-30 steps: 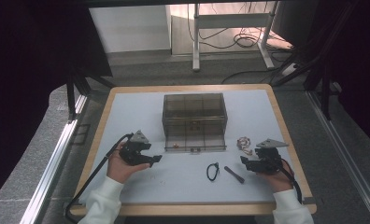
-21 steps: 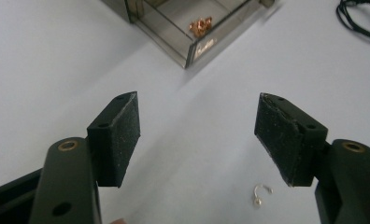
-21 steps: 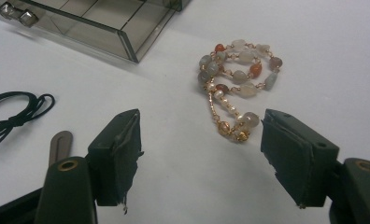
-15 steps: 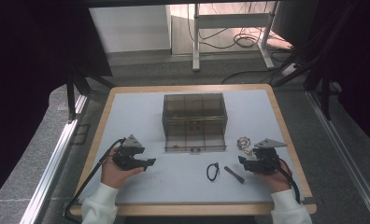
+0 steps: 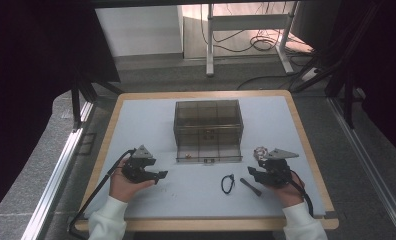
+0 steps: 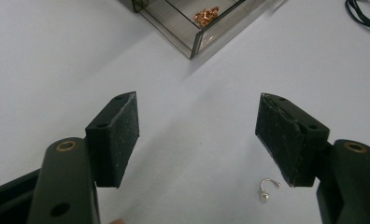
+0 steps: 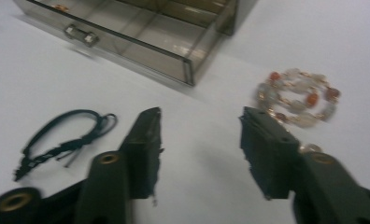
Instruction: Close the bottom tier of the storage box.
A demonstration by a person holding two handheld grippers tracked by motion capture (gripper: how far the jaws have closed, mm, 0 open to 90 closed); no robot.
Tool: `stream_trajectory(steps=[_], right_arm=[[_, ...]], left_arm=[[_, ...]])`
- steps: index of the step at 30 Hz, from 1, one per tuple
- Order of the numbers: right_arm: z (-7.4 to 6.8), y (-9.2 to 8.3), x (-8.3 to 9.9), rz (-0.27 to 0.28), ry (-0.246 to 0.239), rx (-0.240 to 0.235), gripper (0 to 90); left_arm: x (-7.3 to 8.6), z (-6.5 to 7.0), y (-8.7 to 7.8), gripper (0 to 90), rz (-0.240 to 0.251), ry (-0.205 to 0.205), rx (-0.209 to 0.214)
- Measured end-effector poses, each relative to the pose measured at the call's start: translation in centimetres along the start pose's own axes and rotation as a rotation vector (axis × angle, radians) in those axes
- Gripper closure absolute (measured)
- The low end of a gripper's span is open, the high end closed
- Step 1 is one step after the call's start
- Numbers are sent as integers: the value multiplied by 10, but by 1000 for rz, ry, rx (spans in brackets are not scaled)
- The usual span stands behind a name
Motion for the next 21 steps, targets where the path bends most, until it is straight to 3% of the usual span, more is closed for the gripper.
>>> stream_trajectory(steps=[2, 3, 4, 5, 7, 9, 18, 21], right_arm=[[-5, 1, -7, 3, 10, -14, 653], [-5, 1, -7, 3, 10, -14, 653], [-8, 0, -12, 10, 12, -23, 724], [-8, 0, -12, 10, 12, -23, 724], [-14, 3, -21, 11, 19, -30, 820], [-19, 8, -27, -1, 10, -33, 862], [-37, 45, -45, -58, 2, -69, 897], [-40, 49, -48, -59, -5, -73, 898]], left_arm=[[0, 0, -2, 307, 10, -4, 1], [0, 0, -2, 307, 10, -4, 1], [-1, -1, -3, 307, 11, -6, -2], [-1, -1, -3, 307, 11, -6, -2], [-1, -1, -4, 309, 16, -6, -3], [-1, -1, -6, 313, 28, 0, -13], [1, -2, -3, 310, 15, -3, -4], [2, -2, -3, 310, 17, -4, -5]])
Point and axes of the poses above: each handheld gripper's, and its own axes: y roughly forward along the jaws, x roughly out of its underside, z roughly to its right, the point moved 3 cm from there along y, roughly forward along the jaws, and after that the axes turned 15 degrees about -y, right-handed, at the moved point
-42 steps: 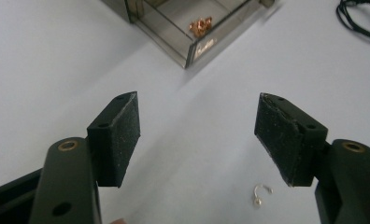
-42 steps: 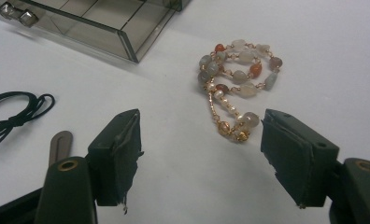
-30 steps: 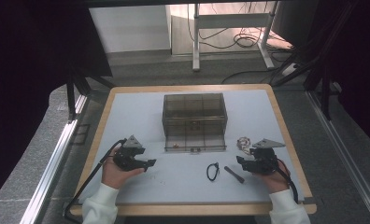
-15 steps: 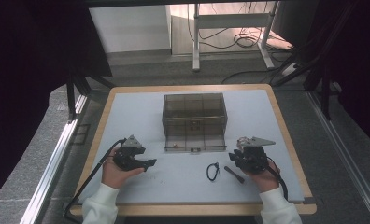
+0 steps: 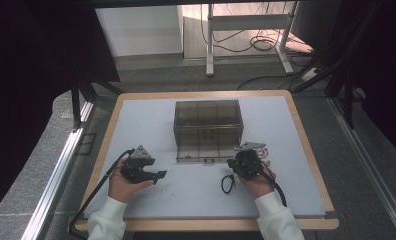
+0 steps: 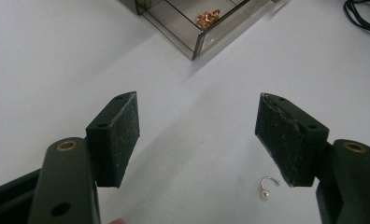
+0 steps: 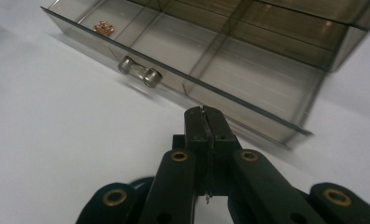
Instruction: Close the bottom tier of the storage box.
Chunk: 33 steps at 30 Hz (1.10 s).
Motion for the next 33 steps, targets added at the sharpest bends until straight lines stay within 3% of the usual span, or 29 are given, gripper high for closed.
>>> stream_trajectory(steps=[3, 12, 33], right_arm=[[-3, 7, -4, -4, -7, -8, 897], [-9, 24, -14, -37, -27, -27, 898], [-9, 40, -21, -68, -31, -22, 898]], left_arm=[[-1, 0, -2, 314, 18, 0, -2], [1, -1, -1, 311, 8, -5, -2], [3, -2, -1, 309, 1, -12, 6]])
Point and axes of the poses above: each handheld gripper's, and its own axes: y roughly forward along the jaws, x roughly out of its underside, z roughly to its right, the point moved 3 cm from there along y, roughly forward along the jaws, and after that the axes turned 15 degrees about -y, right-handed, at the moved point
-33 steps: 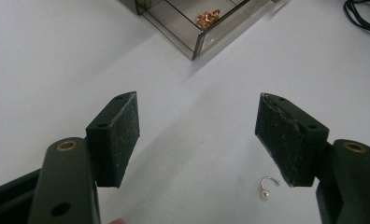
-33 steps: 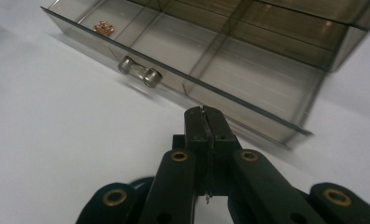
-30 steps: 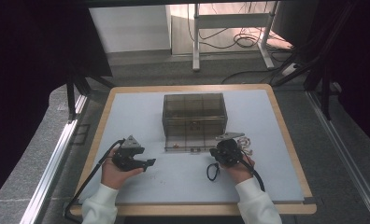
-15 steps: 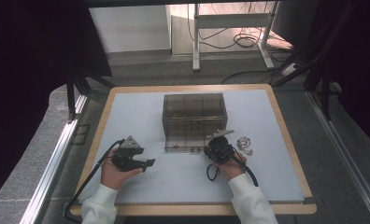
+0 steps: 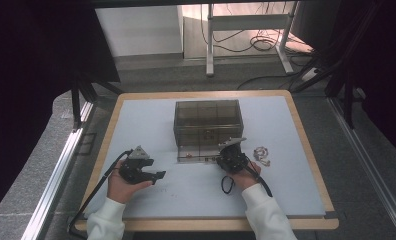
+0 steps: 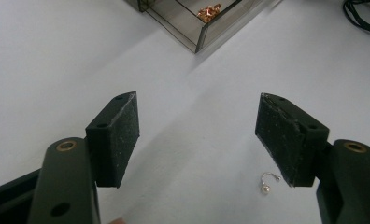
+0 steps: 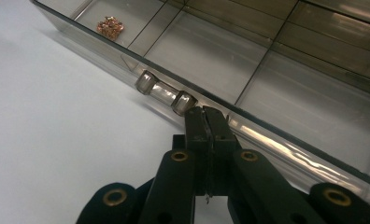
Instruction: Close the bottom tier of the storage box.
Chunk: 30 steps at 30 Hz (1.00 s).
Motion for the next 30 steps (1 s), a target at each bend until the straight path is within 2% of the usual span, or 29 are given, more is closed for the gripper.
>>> stream_trajectory(steps=[7, 15, 30], right_arm=[[3, 4, -1, -1, 22, 2, 898], [6, 7, -7, -6, 16, 15, 898], [14, 13, -16, -15, 37, 30, 898]], left_arm=[[1, 0, 2, 308, -9, 1, 3], [2, -1, 3, 307, -12, -3, 1], [3, -3, 4, 304, -14, -8, 4]])
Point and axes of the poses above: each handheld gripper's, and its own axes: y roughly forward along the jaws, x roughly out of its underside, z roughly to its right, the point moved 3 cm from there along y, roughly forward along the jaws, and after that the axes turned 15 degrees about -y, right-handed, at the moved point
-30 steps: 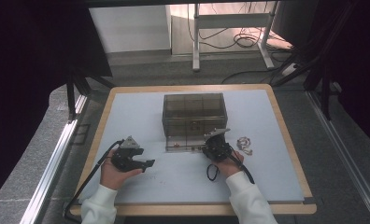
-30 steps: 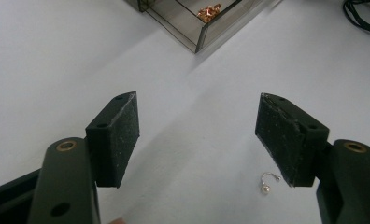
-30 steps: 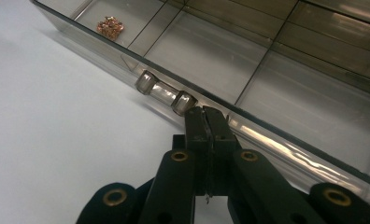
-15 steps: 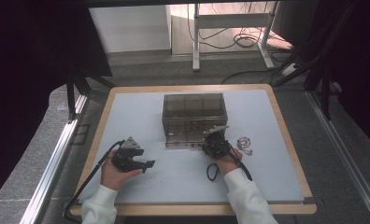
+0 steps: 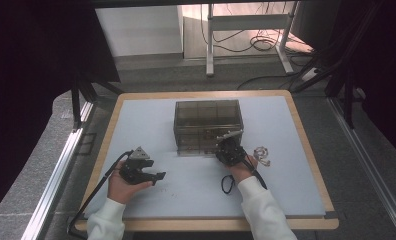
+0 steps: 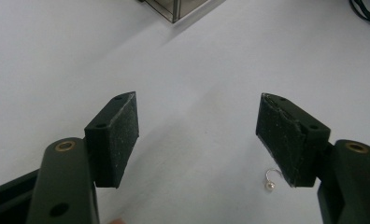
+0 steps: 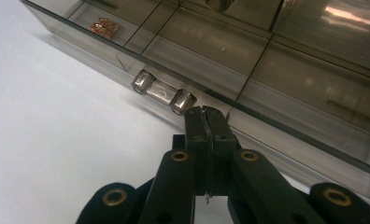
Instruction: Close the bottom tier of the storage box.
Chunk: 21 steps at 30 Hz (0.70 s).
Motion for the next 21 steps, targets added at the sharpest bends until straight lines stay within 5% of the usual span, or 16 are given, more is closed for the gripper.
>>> stream_trajectory(steps=[21], right_arm=[[8, 10, -8, -1, 16, 34, 898]], left_arm=[[1, -1, 3, 302, -11, -2, 3]])
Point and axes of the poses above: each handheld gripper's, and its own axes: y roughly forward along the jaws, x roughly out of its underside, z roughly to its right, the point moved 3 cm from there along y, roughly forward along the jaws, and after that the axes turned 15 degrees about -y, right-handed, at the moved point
